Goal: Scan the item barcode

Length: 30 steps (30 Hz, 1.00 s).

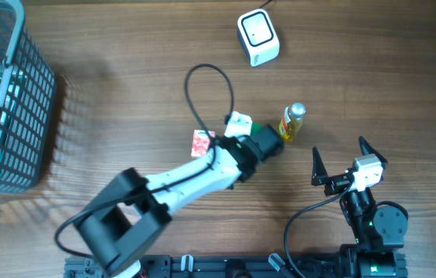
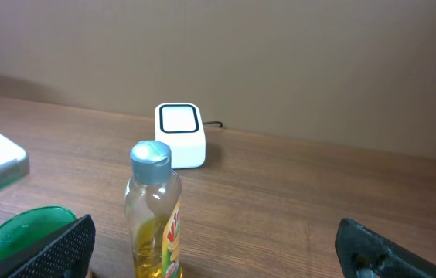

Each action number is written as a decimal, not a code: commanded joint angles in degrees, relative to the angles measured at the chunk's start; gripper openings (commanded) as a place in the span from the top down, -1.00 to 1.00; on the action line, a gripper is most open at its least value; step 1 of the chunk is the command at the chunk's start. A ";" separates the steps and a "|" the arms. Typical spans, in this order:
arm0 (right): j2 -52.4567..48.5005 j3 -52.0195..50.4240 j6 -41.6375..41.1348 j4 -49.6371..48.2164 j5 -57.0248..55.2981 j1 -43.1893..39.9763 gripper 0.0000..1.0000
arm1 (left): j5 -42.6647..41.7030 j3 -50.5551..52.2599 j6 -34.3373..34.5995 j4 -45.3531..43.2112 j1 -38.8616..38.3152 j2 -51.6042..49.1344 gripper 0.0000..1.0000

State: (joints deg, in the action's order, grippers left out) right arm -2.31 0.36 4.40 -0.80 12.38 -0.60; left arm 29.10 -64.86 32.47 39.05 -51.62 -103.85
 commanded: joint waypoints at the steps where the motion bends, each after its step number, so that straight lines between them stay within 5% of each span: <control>1: 0.26 -0.07 0.07 -0.11 -0.46 -0.39 -1.00 | -16.63 -1.68 0.17 0.61 10.23 7.30 0.77; 5: 0.26 -0.07 0.09 -0.11 -0.46 -0.39 -0.99 | -36.33 -1.66 -8.87 2.43 23.65 10.54 0.63; 12: 0.26 -0.07 0.07 -0.13 -0.46 -0.39 -0.99 | -45.59 2.16 -18.84 1.84 34.36 6.47 0.53; 26: 0.26 -0.07 0.09 -0.11 -0.46 -0.39 -1.00 | -48.15 8.74 -18.56 -8.83 33.94 -2.21 0.58; 28: 0.26 -0.07 0.09 -0.13 -0.46 -0.39 -1.00 | -48.15 8.92 -18.58 -8.90 33.83 -2.19 0.92; 30: 0.26 -0.07 0.11 -0.11 -0.46 -0.39 -1.00 | -47.82 8.52 -18.58 -9.05 34.05 -1.79 0.92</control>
State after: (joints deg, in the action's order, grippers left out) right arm -2.31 0.34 4.43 -0.80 12.38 -0.60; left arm -20.32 -57.71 14.63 29.71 -17.39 -104.05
